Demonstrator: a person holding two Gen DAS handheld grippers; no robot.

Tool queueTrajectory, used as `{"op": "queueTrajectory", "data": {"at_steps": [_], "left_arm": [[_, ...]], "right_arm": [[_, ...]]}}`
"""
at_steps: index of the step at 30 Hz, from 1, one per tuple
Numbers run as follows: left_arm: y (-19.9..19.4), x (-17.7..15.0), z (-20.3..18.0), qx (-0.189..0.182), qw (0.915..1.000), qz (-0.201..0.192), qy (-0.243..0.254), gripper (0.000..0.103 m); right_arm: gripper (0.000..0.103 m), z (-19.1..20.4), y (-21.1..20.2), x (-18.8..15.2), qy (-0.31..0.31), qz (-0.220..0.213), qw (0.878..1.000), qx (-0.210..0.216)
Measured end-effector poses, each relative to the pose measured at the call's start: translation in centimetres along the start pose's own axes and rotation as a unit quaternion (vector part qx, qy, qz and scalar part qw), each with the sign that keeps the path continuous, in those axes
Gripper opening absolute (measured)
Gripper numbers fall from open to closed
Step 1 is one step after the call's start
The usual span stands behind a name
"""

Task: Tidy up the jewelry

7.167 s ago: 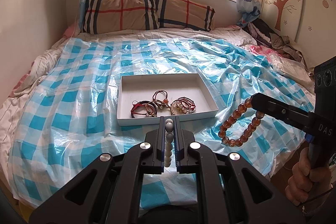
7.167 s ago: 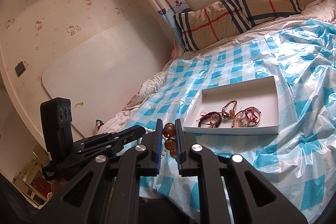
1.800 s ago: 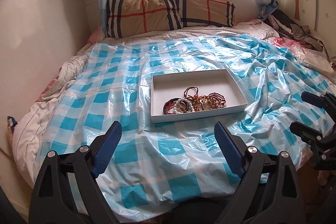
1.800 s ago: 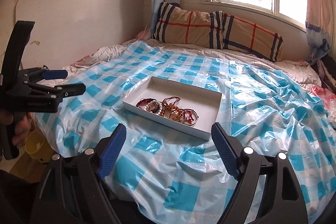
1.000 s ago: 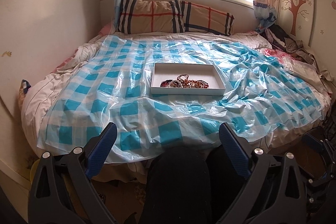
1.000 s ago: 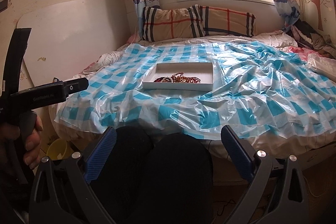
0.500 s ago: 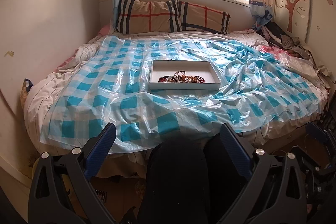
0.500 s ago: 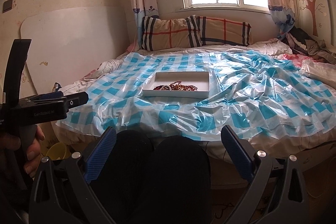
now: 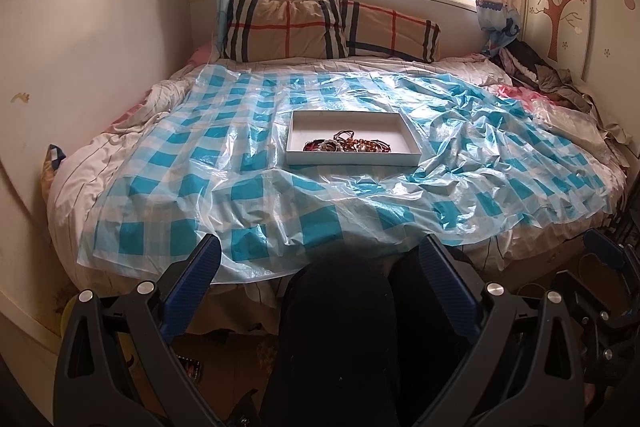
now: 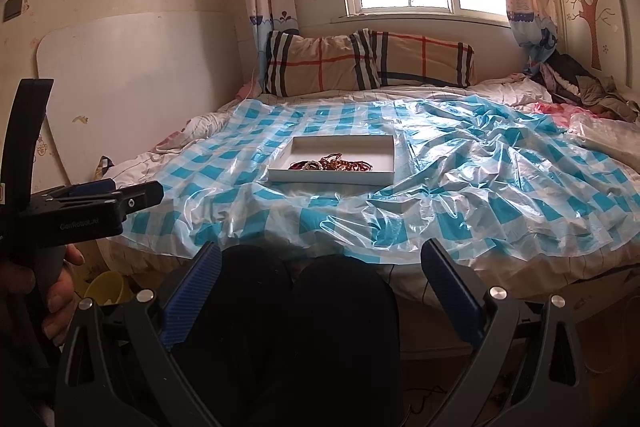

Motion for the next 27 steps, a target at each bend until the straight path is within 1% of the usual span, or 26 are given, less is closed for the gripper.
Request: {"op": "queueTrajectory", "data": {"at_steps": [27], "left_arm": [[-0.04,-0.13,0.03,0.001,1.0000,0.001,0.000,0.095]], "right_arm": [[0.096,0.17,-0.08,-0.05,-0.002,0.001,1.000,-0.003]]}}
Point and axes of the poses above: each gripper's, at about its wrist camera, not at the fingertips, and y roughly the way its jaws point, z to its left, x to its top, the point moved 8 cm from there along y, roughly the way its jaws point
